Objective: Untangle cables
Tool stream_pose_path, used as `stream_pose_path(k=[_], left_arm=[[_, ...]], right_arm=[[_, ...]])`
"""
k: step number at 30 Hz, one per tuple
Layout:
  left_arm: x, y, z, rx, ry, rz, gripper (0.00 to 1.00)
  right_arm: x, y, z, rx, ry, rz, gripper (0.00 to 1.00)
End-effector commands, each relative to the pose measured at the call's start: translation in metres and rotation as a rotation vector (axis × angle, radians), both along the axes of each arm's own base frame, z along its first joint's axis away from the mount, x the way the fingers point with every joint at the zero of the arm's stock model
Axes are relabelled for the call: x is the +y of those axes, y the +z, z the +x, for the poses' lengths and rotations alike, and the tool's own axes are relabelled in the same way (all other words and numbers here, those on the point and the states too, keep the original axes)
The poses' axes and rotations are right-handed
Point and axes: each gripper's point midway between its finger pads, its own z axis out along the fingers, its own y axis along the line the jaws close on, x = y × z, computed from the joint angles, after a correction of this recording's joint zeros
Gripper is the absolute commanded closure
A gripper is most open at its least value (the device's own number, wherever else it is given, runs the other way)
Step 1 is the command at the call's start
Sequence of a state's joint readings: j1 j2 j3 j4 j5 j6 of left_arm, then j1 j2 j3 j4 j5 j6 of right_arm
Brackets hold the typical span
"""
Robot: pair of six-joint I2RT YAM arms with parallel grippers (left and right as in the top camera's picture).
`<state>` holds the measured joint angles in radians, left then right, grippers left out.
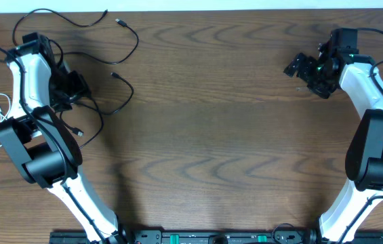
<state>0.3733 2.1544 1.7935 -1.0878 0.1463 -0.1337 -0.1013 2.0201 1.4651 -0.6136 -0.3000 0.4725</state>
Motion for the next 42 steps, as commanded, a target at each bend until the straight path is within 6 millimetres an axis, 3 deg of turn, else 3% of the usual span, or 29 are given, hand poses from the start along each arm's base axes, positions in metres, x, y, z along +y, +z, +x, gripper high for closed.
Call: stream_pose_path(k=[1, 7, 9, 14, 24, 26, 29, 32, 35, 42], left_arm=[[0.002, -0.022, -0.004, 0.037, 0.4, 0.004, 0.35], [0.006, -0.044, 0.001, -0.001, 0.585, 0.005, 0.34], [0.017, -0.049, -0.003, -0.003, 0.637, 0.068, 0.33], [0.033, -0.057, -0.008, -0.015, 0.645, 0.172, 0.34], [0.032, -0.091, -0.014, 0.034, 0.642, 0.176, 0.35], [0.032, -0.096, -0.013, 0.037, 0.636, 0.177, 0.41], [0.036, -0.103, -0.003, 0.001, 0.555, 0.188, 0.59], [0.042, -0.103, 0.009, -0.048, 0.465, 0.203, 0.66], [0.046, -0.101, 0.019, -0.088, 0.381, 0.22, 0.9], [0.061, -0.092, 0.047, -0.202, 0.199, 0.28, 0.92]], right_arm=[[0.001, 0.012, 0.003, -0.021, -0.016, 0.016, 0.01], [0.002, 0.011, 0.0, -0.01, -0.013, 0.023, 0.01], [0.002, 0.011, 0.001, -0.012, -0.013, 0.023, 0.01], [0.002, 0.012, 0.003, -0.021, -0.013, 0.024, 0.01], [0.003, 0.013, 0.003, -0.022, -0.015, 0.035, 0.01], [0.004, 0.013, 0.003, -0.021, -0.015, 0.035, 0.01], [0.005, 0.013, 0.003, -0.02, -0.012, 0.042, 0.01], [0.005, 0.013, 0.002, -0.019, -0.012, 0.042, 0.01], [0.005, 0.012, 0.001, -0.015, -0.012, 0.043, 0.01], [0.005, 0.012, 0.001, -0.014, -0.012, 0.043, 0.01]])
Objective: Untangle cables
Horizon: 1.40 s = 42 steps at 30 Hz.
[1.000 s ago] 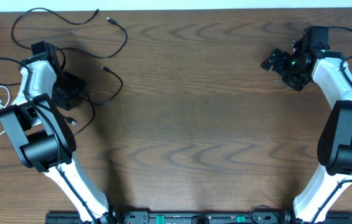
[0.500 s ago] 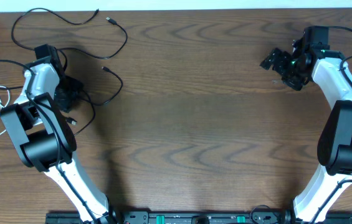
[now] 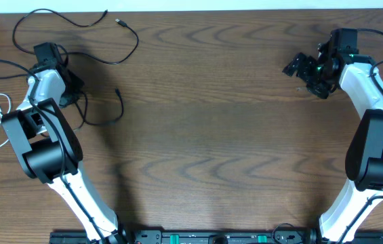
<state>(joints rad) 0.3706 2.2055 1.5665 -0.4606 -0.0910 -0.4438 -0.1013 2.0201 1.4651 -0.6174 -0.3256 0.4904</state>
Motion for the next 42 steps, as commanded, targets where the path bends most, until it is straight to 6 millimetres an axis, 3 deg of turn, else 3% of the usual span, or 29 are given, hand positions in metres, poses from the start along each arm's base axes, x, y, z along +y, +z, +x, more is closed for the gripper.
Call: stream_pose_path(k=[1, 13, 20, 23, 25, 29, 30, 32, 36, 42], left_arm=[[-0.002, -0.034, -0.005, 0.075, -0.169, 0.022, 0.92], [0.006, -0.017, 0.034, -0.091, -0.208, 0.076, 0.86], [0.014, -0.007, 0.041, -0.122, -0.196, 0.105, 0.83], [0.018, 0.015, 0.045, -0.157, -0.195, 0.126, 0.75], [0.02, 0.043, 0.046, -0.19, -0.201, 0.149, 0.58], [0.015, 0.089, 0.039, -0.231, -0.201, 0.16, 0.47], [0.012, 0.1, 0.037, -0.241, -0.197, 0.157, 0.3], [0.004, 0.124, 0.027, -0.261, -0.19, 0.132, 0.12], [-0.025, 0.168, 0.006, -0.307, -0.224, 0.029, 0.12], [-0.069, 0.213, -0.03, -0.341, -0.309, -0.105, 0.1]], right_arm=[[0.001, 0.011, 0.002, -0.02, -0.007, 0.012, 0.01], [0.003, 0.012, 0.001, -0.018, -0.001, 0.024, 0.01], [0.005, 0.009, -0.006, 0.016, 0.003, 0.032, 0.01], [0.005, 0.009, -0.007, 0.018, 0.002, 0.032, 0.01], [0.006, 0.009, -0.007, 0.017, 0.003, 0.032, 0.01], [0.007, 0.009, -0.006, 0.016, 0.006, 0.042, 0.01], [0.01, 0.011, -0.006, 0.01, 0.012, 0.056, 0.01], [0.016, 0.014, -0.004, -0.005, 0.029, 0.093, 0.01], [0.035, 0.025, 0.001, -0.052, 0.093, 0.186, 0.01], [0.063, 0.044, -0.001, -0.131, 0.255, 0.309, 0.01]])
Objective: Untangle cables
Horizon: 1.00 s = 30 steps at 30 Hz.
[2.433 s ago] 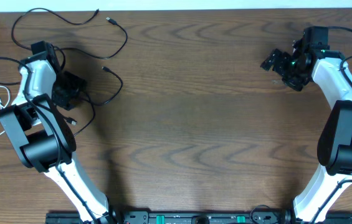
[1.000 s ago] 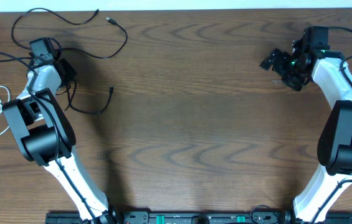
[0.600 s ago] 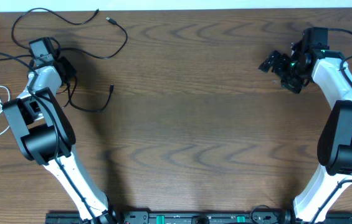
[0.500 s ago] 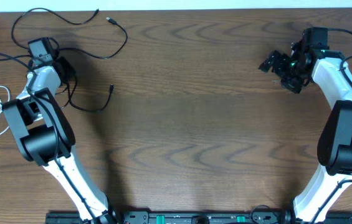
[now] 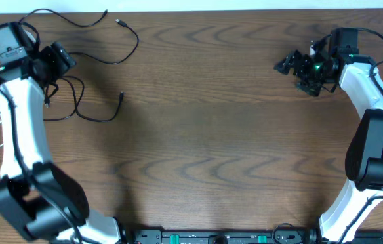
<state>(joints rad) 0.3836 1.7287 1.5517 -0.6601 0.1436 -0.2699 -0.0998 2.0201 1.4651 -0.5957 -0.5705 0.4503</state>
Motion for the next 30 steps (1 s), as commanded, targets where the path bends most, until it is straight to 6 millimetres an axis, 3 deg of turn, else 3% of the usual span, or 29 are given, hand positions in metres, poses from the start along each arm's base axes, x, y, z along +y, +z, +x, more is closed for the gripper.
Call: stream_pose_path(k=[1, 9, 16, 22, 24, 25, 30], left_arm=[[-0.029, 0.029, -0.009, -0.067, -0.1, -0.089, 0.1], [-0.082, 0.103, -0.04, -0.24, -0.385, -0.082, 0.1], [-0.095, 0.137, -0.072, -0.292, -0.389, -0.048, 0.1], [-0.097, 0.135, -0.077, -0.278, -0.387, -0.058, 0.1], [-0.097, 0.129, -0.077, -0.259, -0.383, -0.073, 0.08], [-0.097, 0.127, -0.076, -0.252, -0.382, -0.078, 0.01], [-0.096, 0.121, -0.074, -0.233, -0.38, -0.089, 0.01]], right_arm=[[0.028, 0.028, -0.004, -0.084, 0.136, 0.127, 0.01], [0.04, 0.054, -0.018, -0.126, 0.215, 0.18, 0.01], [0.031, 0.103, -0.053, -0.171, 0.245, 0.048, 0.01], [0.006, 0.155, -0.104, -0.191, 0.177, -0.207, 0.01], [0.008, 0.18, -0.129, -0.238, 0.173, -0.288, 0.01], [0.009, 0.189, -0.138, -0.261, 0.174, -0.318, 0.02], [0.013, 0.231, -0.179, -0.406, 0.153, -0.482, 0.01]])
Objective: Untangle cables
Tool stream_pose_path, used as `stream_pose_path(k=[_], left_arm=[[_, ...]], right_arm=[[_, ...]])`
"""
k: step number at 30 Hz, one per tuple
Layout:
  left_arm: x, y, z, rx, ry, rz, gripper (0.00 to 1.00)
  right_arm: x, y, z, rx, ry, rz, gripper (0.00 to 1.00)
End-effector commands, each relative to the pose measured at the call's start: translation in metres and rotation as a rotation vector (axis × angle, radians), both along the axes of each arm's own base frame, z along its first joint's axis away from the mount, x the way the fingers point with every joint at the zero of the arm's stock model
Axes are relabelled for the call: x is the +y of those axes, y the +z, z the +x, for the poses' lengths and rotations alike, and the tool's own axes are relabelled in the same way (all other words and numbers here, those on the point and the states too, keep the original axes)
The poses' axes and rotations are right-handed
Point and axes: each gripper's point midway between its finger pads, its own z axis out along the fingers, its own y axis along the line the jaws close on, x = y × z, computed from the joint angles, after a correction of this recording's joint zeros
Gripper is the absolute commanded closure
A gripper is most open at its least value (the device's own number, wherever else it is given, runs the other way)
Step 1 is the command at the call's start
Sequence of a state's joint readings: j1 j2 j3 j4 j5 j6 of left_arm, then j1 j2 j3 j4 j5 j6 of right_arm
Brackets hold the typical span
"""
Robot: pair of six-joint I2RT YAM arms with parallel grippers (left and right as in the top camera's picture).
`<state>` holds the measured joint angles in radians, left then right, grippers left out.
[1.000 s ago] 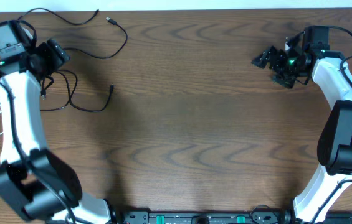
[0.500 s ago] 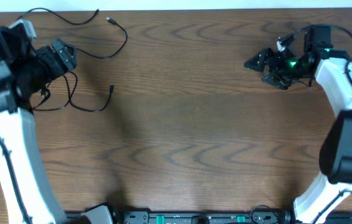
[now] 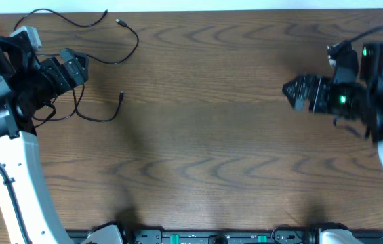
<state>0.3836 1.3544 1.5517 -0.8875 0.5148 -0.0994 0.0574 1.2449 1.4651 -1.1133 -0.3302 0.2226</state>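
Observation:
Two black cables lie at the far left of the table. One black cable (image 3: 129, 35) curves along the back edge, its plug pointing right. The other black cable (image 3: 99, 118) hangs in loops from my left gripper (image 3: 71, 68), which is raised toward the camera and looks shut on it; its loose plug (image 3: 121, 96) rests on the wood. At the right, my right gripper (image 3: 288, 89) is also raised and points left, its fingers close together with nothing in them. No white cable shows.
The brown wooden table (image 3: 198, 149) spans the view. A white wall strip (image 3: 245, 4) runs along its back edge. My left arm's white links (image 3: 15, 169) cover the table's left side, and the right arm's body (image 3: 381, 81) fills the right edge.
Both arms have risen toward the camera. My left gripper sits slightly further right, still holding the looped cable, whose plug stays put. My right gripper has shifted toward the table's front.
My left gripper was low among the black loops, beside a white cable at the left edge. Then it was further back and left, the held cable's plug dragged leftward each time. The right gripper stayed at the back right, then lifted; now both arms are raised.

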Motion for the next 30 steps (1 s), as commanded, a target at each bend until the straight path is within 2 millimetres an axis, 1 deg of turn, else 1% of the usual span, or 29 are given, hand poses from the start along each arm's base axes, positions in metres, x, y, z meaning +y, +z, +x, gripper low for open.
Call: stream_pose_path(k=[1, 3, 4, 6, 9, 12, 17, 19, 21, 22, 30], left_arm=[[0.001, -0.004, 0.002, 0.008, -0.011, -0.002, 0.01], [0.001, -0.003, 0.003, 0.008, -0.011, -0.001, 0.01], [0.001, -0.004, 0.002, 0.008, -0.011, -0.001, 0.01], [0.001, -0.003, 0.003, 0.008, -0.011, -0.001, 0.02], [0.001, -0.003, 0.003, 0.008, -0.011, -0.001, 0.02], [0.001, -0.004, 0.002, 0.008, -0.011, -0.001, 0.02], [0.001, -0.004, 0.002, 0.008, -0.011, -0.001, 0.02], [0.001, -0.003, 0.003, 0.008, -0.011, -0.001, 0.02], [0.001, -0.004, 0.002, 0.008, -0.011, -0.001, 0.02], [0.001, -0.003, 0.003, 0.008, -0.011, -0.001, 0.02], [0.001, -0.004, 0.002, 0.008, -0.011, -0.001, 0.02]], right_arm=[[-0.013, 0.02, -0.023, -0.119, -0.073, -0.166, 0.01], [-0.011, 0.026, -0.039, -0.174, -0.065, -0.2, 0.01], [-0.011, 0.027, -0.043, -0.189, -0.064, -0.21, 0.01], [-0.014, 0.026, -0.05, -0.207, -0.072, -0.228, 0.01], [-0.019, 0.021, -0.054, -0.211, -0.088, -0.242, 0.01], [-0.02, 0.019, -0.051, -0.208, -0.097, -0.253, 0.01], [-0.015, 0.015, -0.031, -0.209, -0.096, -0.251, 0.01], [-0.008, 0.006, -0.028, -0.172, -0.069, -0.237, 0.01], [0.009, -0.008, -0.03, -0.1, 0.005, -0.183, 0.01], [0.012, -0.013, -0.03, -0.079, 0.021, -0.173, 0.01], [0.017, -0.042, -0.017, 0.028, 0.035, -0.195, 0.01]])
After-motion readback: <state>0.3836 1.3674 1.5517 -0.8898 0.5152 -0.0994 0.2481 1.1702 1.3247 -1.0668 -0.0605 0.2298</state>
